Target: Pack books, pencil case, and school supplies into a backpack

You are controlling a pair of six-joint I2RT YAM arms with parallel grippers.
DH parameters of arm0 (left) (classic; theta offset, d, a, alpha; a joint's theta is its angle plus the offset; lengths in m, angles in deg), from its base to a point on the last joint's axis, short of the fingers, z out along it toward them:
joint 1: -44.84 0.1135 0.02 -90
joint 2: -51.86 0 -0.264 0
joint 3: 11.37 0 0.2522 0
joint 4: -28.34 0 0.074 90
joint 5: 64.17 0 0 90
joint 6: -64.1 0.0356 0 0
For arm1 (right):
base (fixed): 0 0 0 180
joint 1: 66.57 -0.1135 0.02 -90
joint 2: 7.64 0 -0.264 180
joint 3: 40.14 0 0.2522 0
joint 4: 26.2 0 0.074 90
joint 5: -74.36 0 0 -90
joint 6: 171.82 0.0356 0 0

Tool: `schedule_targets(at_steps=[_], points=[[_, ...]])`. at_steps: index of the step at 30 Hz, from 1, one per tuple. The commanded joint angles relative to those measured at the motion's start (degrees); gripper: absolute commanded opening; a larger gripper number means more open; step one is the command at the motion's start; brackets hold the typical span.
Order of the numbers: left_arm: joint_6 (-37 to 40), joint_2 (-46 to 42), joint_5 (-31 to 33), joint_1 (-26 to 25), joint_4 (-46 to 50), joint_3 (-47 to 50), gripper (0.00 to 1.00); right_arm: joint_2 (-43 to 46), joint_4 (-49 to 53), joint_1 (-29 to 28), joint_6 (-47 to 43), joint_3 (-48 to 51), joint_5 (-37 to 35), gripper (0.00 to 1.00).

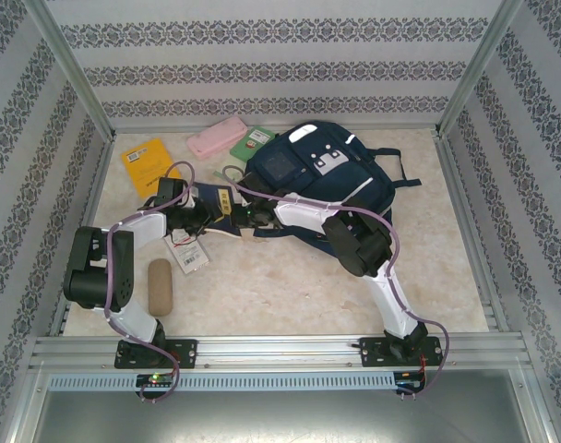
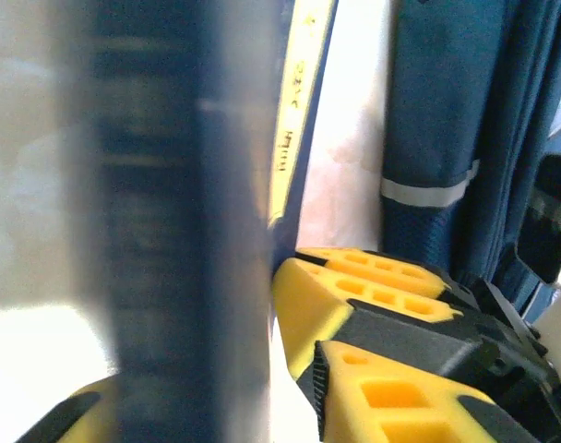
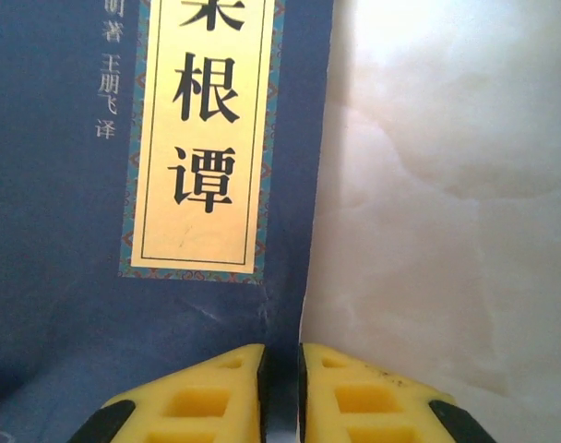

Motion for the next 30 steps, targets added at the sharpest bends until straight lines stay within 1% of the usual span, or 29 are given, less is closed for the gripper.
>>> schedule_targets(at_steps=[1, 3, 4, 5, 8, 11, 14, 16, 18, 21, 24, 26, 30], points=[[2.2, -1.3, 2.6, -0.8, 0.7, -0.9, 0.16, 2.9, 1.2, -0.8, 0.1, 2.2, 3.1, 0.21], [2.9, -2.6, 2.7, -0.8, 2.2, -1.4, 0.05, 4.9, 0.6, 0.2, 0.5, 3.4, 2.9, 0.25], [3.1, -3.2, 2.1, -0.8, 2.7, -1.8, 0.01, 6.3, 0.1, 0.7, 0.9, 4.1, 2.9, 0.28], [3.2, -3.6, 1.5, -0.8, 3.0, -2.1, 0.0, 7.6, -0.2, 1.3, 1.3, 4.7, 3.1, 0.31], [3.1, -5.9, -0.7, -0.8, 2.6, -2.2, 0.0, 12.0, -1.0, 2.7, 2.3, 6.6, 3.9, 0.38], [2.5, -9.2, -2.7, -0.8, 1.6, -2.1, 0.0, 16.1, -2.0, 4.0, 3.5, 8.6, 4.4, 0.5], [0.5, -12.5, -6.4, -0.8, -2.4, -1.1, 0.0, 19.0, -5.3, 5.9, 7.5, 11.8, 7.6, 0.57], [-1.2, -14.4, -9.1, -0.9, -4.9, -0.7, 0.0, 20.8, -8.8, 7.1, 10.8, 14.3, 10.6, 0.58], [-1.6, -15.8, -10.9, -1.2, -5.7, -1.1, 0.0, 22.7, -11.5, 7.7, 13.1, 16.3, 11.8, 0.6], [-2.5, -17.1, -13.1, -1.6, -6.4, -2.2, 0.0, 25.5, -14.0, 7.9, 15.2, 18.4, 12.6, 0.67], [-4.5, -17.9, -15.5, -2.1, -8.8, -2.4, 0.0, 28.6, -18.9, 8.4, 18.4, 21.8, 13.8, 0.72], [-5.3, -18.8, -16.5, -2.6, -9.0, -3.0, 0.0, 30.9, -22.4, 8.7, 20.9, 24.5, 14.6, 0.74], [-7.0, -20.5, -18.1, -3.4, -10.4, -2.9, 0.0, 35.0, -26.3, 8.3, 24.0, 28.4, 15.1, 0.75]])
